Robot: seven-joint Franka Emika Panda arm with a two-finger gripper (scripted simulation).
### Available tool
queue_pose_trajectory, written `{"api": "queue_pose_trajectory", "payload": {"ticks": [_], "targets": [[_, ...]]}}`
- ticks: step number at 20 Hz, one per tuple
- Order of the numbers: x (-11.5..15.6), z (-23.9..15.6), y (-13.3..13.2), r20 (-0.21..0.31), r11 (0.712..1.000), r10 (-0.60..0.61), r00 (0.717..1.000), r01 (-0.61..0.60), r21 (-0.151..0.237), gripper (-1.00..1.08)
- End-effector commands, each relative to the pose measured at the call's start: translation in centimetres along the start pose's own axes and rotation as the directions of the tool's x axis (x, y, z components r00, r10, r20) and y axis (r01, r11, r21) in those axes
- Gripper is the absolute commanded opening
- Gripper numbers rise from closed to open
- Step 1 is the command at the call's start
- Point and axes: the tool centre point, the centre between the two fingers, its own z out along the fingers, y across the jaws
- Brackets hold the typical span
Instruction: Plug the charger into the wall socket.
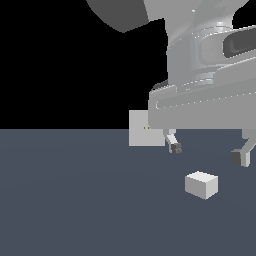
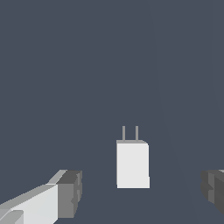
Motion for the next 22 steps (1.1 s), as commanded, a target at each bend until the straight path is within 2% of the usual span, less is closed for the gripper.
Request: {"api": "queue_pose_trajectory", "payload": {"ticks": [1, 20, 21, 22], "targets": [[0.0, 0.0, 0.0, 0.000, 1.000, 0.000, 1.000, 0.000, 0.000, 1.00], [-0.5, 5.0, 0.0, 0.001, 1.000, 0.002, 1.000, -0.002, 0.001, 1.00], [-0.5, 5.0, 0.0, 0.001, 1.000, 0.002, 1.000, -0.002, 0.001, -1.00], [-0.5, 5.0, 0.0, 0.001, 1.000, 0.002, 1.000, -0.002, 0.001, -1.00]]}}
